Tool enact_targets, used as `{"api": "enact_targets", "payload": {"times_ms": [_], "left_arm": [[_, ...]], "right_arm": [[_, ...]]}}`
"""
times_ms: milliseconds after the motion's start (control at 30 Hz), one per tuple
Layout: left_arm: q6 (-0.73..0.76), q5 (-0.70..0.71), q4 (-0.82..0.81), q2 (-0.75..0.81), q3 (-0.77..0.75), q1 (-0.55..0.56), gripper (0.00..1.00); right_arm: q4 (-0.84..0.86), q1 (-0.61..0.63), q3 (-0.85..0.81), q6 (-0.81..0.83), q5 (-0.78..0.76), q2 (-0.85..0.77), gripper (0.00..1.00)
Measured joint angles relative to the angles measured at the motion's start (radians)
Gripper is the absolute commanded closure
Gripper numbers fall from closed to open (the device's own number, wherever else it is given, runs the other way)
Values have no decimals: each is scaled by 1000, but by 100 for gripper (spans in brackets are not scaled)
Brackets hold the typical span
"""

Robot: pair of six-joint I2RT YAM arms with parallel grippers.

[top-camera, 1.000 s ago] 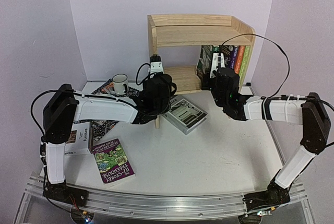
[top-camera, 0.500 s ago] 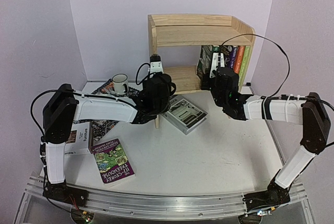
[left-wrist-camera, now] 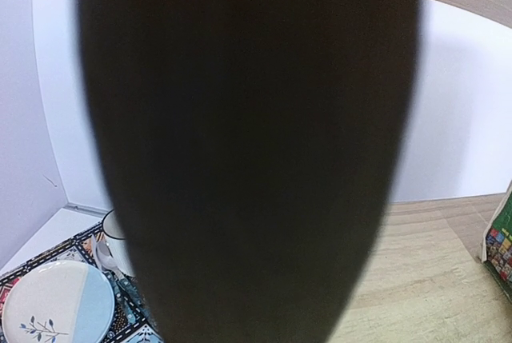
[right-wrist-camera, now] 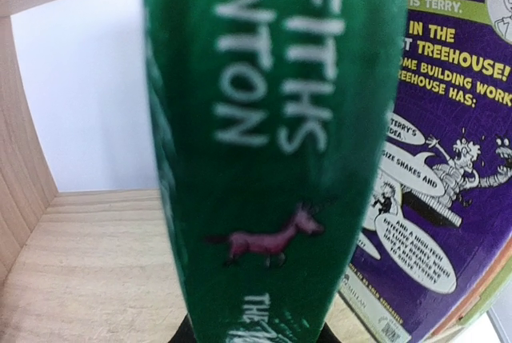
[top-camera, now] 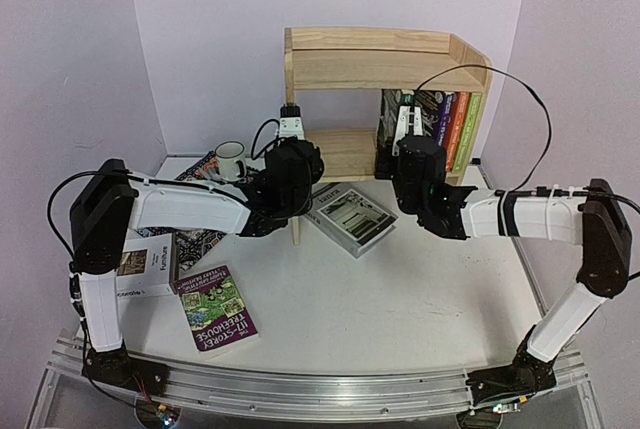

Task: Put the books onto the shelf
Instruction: Move the shelf to the center of the board.

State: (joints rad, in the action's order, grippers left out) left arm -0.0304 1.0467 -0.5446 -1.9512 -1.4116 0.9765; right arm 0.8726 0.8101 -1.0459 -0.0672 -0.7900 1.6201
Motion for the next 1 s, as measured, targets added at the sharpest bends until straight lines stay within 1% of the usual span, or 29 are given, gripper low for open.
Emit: {"api": "enact_targets", "payload": {"times_ms": [267,467,633,1000], "left_arm": [[0,-29,-8,17,25,-11,100],[1,-37,-8,20,27,-14,100],[1,-53,-9,21,29,-23,100],[4,-113,-22,34,50,-51,100]], "right_arm": [[-43,79,42,-26,-45,-57,100],[-48,110,74,-23,-73,-94,100],[-48,100,74,9,-72,-96,100],[-92,47,65,22,10,-108,100]]}}
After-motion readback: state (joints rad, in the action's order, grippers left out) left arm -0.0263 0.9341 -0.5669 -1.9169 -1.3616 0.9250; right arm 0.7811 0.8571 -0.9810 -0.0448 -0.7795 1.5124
